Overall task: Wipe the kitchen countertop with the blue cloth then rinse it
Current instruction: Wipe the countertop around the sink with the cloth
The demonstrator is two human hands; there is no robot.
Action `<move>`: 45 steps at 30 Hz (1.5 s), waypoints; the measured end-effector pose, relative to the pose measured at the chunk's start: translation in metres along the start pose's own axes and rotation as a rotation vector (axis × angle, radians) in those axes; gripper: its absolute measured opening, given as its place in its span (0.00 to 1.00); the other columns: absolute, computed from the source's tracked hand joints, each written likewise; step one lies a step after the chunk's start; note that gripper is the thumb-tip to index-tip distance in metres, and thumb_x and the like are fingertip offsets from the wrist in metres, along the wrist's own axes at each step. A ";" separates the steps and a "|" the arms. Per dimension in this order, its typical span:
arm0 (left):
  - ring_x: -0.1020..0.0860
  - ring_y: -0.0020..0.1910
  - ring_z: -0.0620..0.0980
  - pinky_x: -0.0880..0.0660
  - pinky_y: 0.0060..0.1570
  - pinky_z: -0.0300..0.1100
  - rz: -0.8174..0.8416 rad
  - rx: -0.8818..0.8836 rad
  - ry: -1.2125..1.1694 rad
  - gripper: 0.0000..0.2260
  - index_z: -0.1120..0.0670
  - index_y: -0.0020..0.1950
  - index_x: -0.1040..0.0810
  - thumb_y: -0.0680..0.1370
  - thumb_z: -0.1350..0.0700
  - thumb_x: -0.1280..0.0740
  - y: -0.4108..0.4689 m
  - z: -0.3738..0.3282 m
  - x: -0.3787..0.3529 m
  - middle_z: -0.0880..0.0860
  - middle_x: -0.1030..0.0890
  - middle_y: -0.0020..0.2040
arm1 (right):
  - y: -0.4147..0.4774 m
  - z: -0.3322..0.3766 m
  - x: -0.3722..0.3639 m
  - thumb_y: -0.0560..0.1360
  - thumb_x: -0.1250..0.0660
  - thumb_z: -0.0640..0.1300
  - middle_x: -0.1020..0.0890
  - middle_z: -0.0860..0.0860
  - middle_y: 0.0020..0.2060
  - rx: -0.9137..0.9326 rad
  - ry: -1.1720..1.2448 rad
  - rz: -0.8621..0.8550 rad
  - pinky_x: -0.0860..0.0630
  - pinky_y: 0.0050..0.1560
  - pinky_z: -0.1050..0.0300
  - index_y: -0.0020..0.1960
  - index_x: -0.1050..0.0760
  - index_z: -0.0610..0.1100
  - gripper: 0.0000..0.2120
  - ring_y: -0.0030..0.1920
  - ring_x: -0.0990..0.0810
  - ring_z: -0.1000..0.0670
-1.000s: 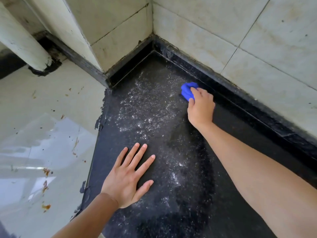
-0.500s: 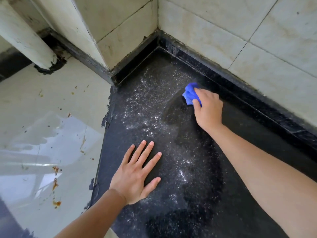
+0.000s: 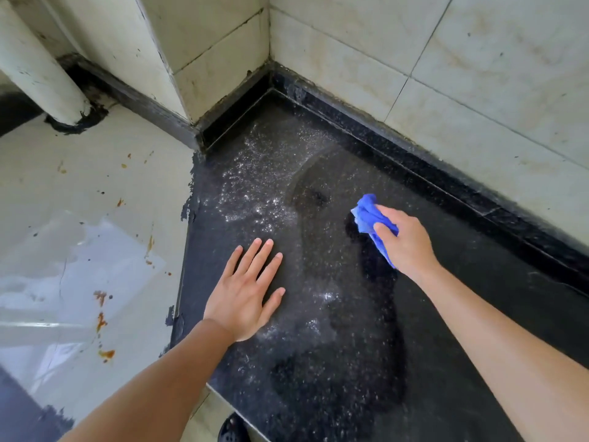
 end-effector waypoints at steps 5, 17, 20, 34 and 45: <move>0.37 0.75 0.58 0.45 0.74 0.54 -0.040 -0.006 -0.044 0.24 0.57 0.72 0.29 0.82 0.46 0.49 -0.005 0.002 -0.002 0.59 0.33 0.74 | -0.093 0.014 -0.070 0.76 0.42 0.46 0.25 0.51 0.65 0.182 -0.289 -0.188 0.29 0.53 0.48 0.65 0.26 0.46 0.19 0.56 0.27 0.43; 0.37 0.74 0.58 0.42 0.73 0.51 -0.070 -0.060 -0.060 0.23 0.58 0.69 0.26 0.82 0.46 0.47 -0.118 0.053 0.008 0.60 0.31 0.72 | -0.202 0.002 -0.036 0.77 0.37 0.36 0.20 0.49 0.56 -0.217 0.051 -0.256 0.33 0.57 0.61 0.64 0.25 0.40 0.16 0.57 0.25 0.45; 0.38 0.75 0.59 0.42 0.73 0.52 -0.066 -0.083 -0.080 0.23 0.58 0.71 0.28 0.82 0.46 0.47 -0.125 0.061 0.002 0.60 0.33 0.74 | -0.250 0.004 -0.072 0.78 0.43 0.43 0.23 0.43 0.62 -0.177 -0.177 -0.351 0.33 0.59 0.52 0.66 0.28 0.37 0.19 0.56 0.27 0.39; 0.38 0.75 0.59 0.42 0.72 0.54 -0.056 -0.089 -0.064 0.23 0.57 0.71 0.29 0.82 0.47 0.48 -0.125 0.062 0.003 0.61 0.33 0.74 | -0.172 0.051 -0.070 0.71 0.38 0.40 0.17 0.47 0.52 -0.207 0.085 -0.209 0.28 0.55 0.57 0.61 0.21 0.44 0.19 0.53 0.21 0.45; 0.36 0.74 0.59 0.43 0.72 0.52 -0.022 -0.080 -0.067 0.24 0.58 0.70 0.28 0.82 0.47 0.49 -0.124 0.064 0.004 0.60 0.32 0.73 | -0.247 0.091 -0.135 0.76 0.41 0.43 0.26 0.62 0.64 0.264 -0.067 0.206 0.29 0.61 0.56 0.66 0.25 0.49 0.19 0.61 0.29 0.55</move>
Point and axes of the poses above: each hand's wrist, its own y-axis towards the middle knuckle, its own x-axis out of the back of the hand, z = x × y, the point moved 2 cm from there along y, towards the middle knuckle
